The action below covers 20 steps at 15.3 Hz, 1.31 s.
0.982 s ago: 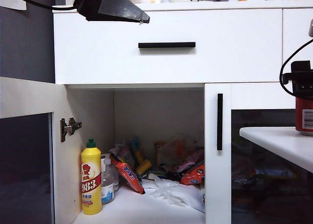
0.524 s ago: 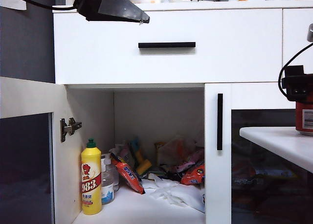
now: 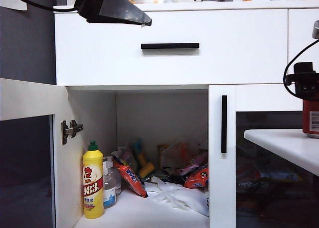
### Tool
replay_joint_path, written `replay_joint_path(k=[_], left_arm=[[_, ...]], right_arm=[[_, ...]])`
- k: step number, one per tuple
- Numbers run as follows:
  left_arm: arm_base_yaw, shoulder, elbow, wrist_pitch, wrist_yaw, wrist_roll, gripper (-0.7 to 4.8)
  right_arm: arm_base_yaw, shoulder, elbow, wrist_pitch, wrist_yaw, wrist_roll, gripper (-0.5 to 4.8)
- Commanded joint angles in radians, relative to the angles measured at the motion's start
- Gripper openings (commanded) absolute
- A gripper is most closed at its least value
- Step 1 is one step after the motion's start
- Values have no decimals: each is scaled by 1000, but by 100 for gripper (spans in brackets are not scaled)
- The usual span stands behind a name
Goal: Open the left door of the white cabinet, pick up a can of beverage from the table on the right, place it inside the cabinet, and finally close the cabinet door.
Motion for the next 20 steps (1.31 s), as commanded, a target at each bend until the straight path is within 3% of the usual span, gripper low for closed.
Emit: replay_joint_path(k=[1, 6, 9, 13, 15, 17, 20], left_arm=[[0, -2, 3, 6, 4, -3, 479], [0, -7, 3, 6, 4, -3, 479], [0, -29, 3, 8, 4, -2, 479], [1, -129, 3, -19, -19, 14, 479], [1, -209, 3, -102, -76, 31, 479], [2, -313, 3, -227, -135, 49, 479], [2, -369, 3, -296, -167, 50, 479]], right_arm=[[0, -1, 2, -11, -1, 1, 331], [4, -11, 2, -1, -14, 1, 332], [39, -105, 8, -1, -174, 1, 332], [214, -283, 50, -54, -210, 1, 332], [325, -283, 173, -153, -241, 0, 332], [424, -113, 357, -167, -241, 1, 332], [465, 172, 517, -156, -243, 13, 332]])
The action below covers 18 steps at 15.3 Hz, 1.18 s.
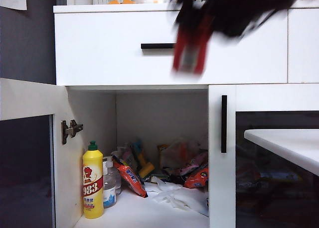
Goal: Open the left door of the white cabinet, pick up a can of beverage from the table on the right, place it inside the cabinet, and finally close the cabinet door.
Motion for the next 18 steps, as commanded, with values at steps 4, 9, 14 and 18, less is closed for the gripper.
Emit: replay_joint_path(k=[4, 9, 14, 18], left_arm=[[0, -50, 3, -103, -32, 8, 479], [3, -114, 3, -120, -72, 36, 479], [87, -209, 3, -206, -73, 47, 479], [138, -264, 3, -253, -73, 70, 479]], right_arm=[[52, 485, 290, 136, -49, 100, 332], [106, 747, 549, 164, -42, 97, 332], [122, 1022, 890, 104, -7, 11, 332], [128, 1181, 1118, 103, 13, 13, 332]])
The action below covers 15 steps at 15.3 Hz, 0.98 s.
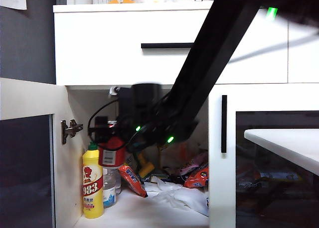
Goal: Open the left door of the white cabinet, pick up a can of beverage from the table on the right, place it inside the cabinet, and finally close the cabinet door.
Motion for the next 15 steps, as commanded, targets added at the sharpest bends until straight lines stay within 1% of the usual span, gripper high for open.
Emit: replay_joint_path(k=[1, 2, 3, 4, 5, 7, 8, 10, 12, 13, 15], left_arm=[[10, -17, 3, -32, 0, 24, 479], [10, -18, 3, -41, 1, 23, 479], [10, -18, 3, -53, 0, 23, 479], [10, -18, 3, -68, 0, 23, 479], [10, -18, 3, -73, 0, 24, 479], [10, -18, 3, -72, 0, 28, 479], [10, -18, 3, -73, 0, 40, 479], [10, -18, 3, -69, 0, 43, 479], [16, -18, 3, -76, 0, 45, 479], [16, -18, 3, -89, 0, 45, 479], [16, -18, 3, -91, 0, 48, 479]], right_arm=[[8, 69, 181, 58, 80, -16, 332], [4, 90, 241, 12, 163, -34, 332], [-5, 106, 294, -43, 210, -35, 332], [-17, 117, 334, -101, 225, -48, 332], [-24, 117, 340, -124, 261, -47, 332], [-29, 120, 340, -133, 304, -47, 332], [-29, 125, 340, -134, 299, -19, 332], [-15, 160, 340, -132, 293, 91, 332], [2, 201, 340, -106, 299, 103, 332], [0, 212, 341, -51, 299, 97, 332], [-16, 233, 378, -89, 304, 108, 332]])
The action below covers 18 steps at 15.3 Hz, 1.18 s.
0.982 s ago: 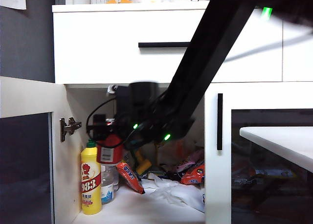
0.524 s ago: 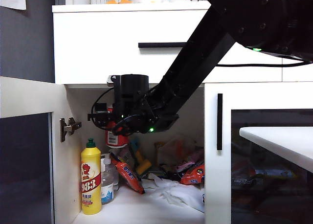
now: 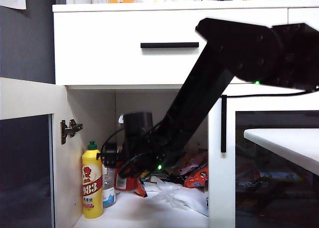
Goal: Open the left door of the white cabinet, pick up a can of beverage from the table on the right, place it inside the cabinet, and finally close the cabinet door.
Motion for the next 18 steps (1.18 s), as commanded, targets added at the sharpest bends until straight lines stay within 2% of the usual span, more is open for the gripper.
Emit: replay_joint_path(k=[1, 6, 9, 12, 18], left_arm=[[3, -1, 3, 0, 0, 7, 479], [3, -11, 3, 0, -5, 7, 479], [3, -13, 3, 0, -18, 10, 479], [3, -13, 3, 0, -19, 19, 479], [3, -18, 3, 0, -26, 25, 479]], right_arm=[[-10, 7, 95, 85, 2, 12, 334], [-4, 23, 132, 63, -6, -48, 336], [5, 22, 141, 27, 5, -167, 335], [9, 22, 156, -15, 40, -175, 336], [9, 22, 156, 5, 39, -164, 336]])
